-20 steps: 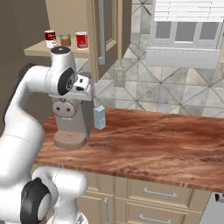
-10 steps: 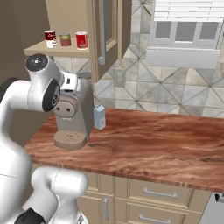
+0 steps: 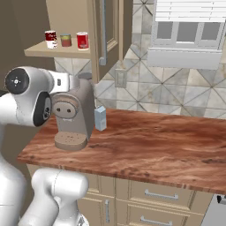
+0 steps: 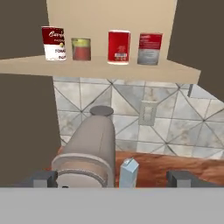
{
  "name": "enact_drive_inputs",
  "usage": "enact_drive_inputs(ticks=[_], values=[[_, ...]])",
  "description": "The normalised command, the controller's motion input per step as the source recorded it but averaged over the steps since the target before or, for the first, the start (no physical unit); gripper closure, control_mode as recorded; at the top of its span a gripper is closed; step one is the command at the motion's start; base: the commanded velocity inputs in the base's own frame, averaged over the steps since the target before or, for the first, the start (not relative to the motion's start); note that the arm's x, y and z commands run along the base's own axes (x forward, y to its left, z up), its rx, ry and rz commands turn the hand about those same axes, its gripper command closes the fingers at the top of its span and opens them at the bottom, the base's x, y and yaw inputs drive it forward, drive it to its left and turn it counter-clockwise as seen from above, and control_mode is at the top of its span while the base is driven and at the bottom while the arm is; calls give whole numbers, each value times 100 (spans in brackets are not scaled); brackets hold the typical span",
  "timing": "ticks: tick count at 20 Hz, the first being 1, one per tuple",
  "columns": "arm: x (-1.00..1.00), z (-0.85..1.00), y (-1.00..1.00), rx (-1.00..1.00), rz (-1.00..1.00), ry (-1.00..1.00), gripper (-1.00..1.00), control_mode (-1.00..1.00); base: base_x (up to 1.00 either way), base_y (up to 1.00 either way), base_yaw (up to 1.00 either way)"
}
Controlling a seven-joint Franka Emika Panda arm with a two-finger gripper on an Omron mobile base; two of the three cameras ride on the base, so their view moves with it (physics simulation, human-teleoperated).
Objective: Stack two cans on top of the other two cans in the cabinet.
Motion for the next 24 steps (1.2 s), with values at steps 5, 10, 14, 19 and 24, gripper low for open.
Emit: enact_drive_inputs(ticks=[5, 10, 14, 19, 24], values=[[-5, 64, 0, 0, -7, -18, -100, -100, 0, 0, 0], [0, 66, 1, 0, -10, -11, -100, -100, 0, 0, 0], [0, 49, 0, 0, -7, -7, -100, -100, 0, 0, 0], [1, 23, 0, 1, -1, -11, -100, -100, 0, 0, 0], [1, 0, 0, 0, 0, -8, -100, -100, 0, 0, 0]])
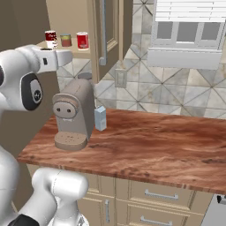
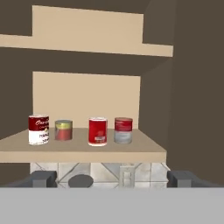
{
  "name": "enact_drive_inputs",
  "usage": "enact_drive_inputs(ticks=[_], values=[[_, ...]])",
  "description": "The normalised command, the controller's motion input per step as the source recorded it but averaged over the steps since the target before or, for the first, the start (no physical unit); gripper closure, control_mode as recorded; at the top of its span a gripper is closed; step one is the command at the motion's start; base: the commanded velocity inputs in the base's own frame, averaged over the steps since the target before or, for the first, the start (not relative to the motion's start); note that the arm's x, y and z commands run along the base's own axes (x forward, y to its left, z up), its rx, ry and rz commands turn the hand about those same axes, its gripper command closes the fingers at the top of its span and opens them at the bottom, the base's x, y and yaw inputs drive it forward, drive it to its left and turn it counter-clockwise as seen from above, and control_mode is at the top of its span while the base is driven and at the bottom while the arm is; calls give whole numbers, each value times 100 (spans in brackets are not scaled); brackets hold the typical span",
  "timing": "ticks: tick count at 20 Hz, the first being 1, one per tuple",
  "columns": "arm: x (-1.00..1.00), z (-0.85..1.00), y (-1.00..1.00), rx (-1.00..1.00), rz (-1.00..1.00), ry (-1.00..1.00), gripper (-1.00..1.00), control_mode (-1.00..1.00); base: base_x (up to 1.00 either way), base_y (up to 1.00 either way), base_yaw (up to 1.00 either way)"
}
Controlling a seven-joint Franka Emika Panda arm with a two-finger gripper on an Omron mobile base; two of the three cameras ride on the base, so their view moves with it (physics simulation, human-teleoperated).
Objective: Stack two cans on top of the other two cans in the cabinet.
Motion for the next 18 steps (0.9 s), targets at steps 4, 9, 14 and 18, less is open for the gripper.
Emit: enact_drive_inputs(ticks=[4, 9, 14, 18], values=[[5, 0, 0, 0, 0, -5, -100, -100, 0, 0, 0], [7, 0, 0, 0, 0, -5, -100, -100, 0, 0, 0], [17, 0, 0, 0, 0, 0, -100, -100, 0, 0, 0], [28, 0, 0, 0, 0, 0, -100, -100, 0, 0, 0]])
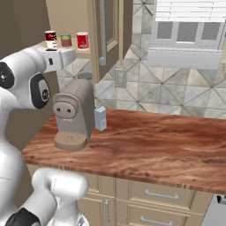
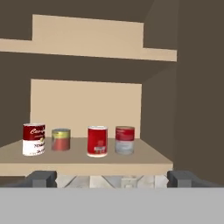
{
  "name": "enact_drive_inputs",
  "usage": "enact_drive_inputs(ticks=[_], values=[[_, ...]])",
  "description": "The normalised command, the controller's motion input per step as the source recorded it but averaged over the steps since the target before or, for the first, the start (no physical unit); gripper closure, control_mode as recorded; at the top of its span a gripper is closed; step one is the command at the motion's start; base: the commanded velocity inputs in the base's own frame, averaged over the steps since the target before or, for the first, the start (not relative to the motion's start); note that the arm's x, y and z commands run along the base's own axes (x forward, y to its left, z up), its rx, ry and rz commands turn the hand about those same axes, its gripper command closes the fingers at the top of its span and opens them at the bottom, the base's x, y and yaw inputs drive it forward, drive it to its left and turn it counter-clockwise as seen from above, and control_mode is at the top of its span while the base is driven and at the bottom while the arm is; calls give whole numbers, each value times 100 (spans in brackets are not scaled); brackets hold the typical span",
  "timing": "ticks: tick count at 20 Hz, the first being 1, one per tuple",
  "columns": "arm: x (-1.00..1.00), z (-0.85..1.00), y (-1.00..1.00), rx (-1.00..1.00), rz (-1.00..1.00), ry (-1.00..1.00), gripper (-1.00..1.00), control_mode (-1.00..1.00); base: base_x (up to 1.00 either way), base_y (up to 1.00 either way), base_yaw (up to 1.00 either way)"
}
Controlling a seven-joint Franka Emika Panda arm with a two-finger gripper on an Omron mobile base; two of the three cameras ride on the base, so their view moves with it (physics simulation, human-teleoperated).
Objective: Stack two cans on top of the other two cans in the cabinet.
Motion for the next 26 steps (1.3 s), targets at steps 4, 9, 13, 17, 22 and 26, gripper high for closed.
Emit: enact_drive_inputs(ticks=[4, 9, 13, 17, 22, 26], values=[[32, 0, 0, 0, 0, 0, -100, -100, 0, 0, 0], [29, 0, 0, 0, 0, 0, -100, -100, 0, 0, 0], [29, 0, 0, 0, 0, 2, -100, -100, 0, 0, 0], [22, 0, 0, 0, 0, 3, -100, -100, 0, 0, 0], [32, 0, 1, 3, 0, 6, -100, -100, 0, 0, 0], [34, 0, 1, 9, 3, 5, -100, -100, 0, 0, 0]])
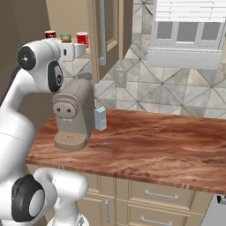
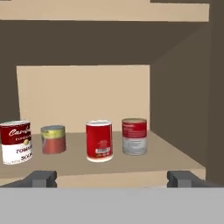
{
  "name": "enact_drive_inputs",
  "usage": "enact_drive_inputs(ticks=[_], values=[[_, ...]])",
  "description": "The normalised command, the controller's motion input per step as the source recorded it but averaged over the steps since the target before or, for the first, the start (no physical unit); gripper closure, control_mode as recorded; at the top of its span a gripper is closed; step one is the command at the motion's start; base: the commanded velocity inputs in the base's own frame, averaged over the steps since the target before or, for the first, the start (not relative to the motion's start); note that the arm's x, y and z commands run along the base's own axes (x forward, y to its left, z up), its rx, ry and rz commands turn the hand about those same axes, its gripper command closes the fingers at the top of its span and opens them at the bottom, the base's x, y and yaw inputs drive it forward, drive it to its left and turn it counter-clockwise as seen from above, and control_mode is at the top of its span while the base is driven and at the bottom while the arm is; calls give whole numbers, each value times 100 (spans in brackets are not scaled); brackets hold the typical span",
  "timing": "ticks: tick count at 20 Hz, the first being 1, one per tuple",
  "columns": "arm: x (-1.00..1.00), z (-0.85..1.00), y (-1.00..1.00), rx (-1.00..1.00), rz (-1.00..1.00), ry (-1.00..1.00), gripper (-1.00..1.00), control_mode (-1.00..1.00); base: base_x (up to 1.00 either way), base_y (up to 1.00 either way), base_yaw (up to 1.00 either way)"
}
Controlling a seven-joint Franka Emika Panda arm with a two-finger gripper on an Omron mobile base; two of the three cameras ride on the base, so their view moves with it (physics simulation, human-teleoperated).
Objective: Stack two cans on top of the other two cans in the cabinet.
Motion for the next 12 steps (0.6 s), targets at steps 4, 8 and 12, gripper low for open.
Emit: enact_drive_inputs(ticks=[4, 8, 12], values=[[22, 1, 0, 8, 4, 11, -100, -100, 0, 0, 0], [20, 0, 0, 1, 1, 10, -100, -100, 0, 0, 0], [22, 0, 0, 0, 0, 13, -100, -100, 0, 0, 0]])
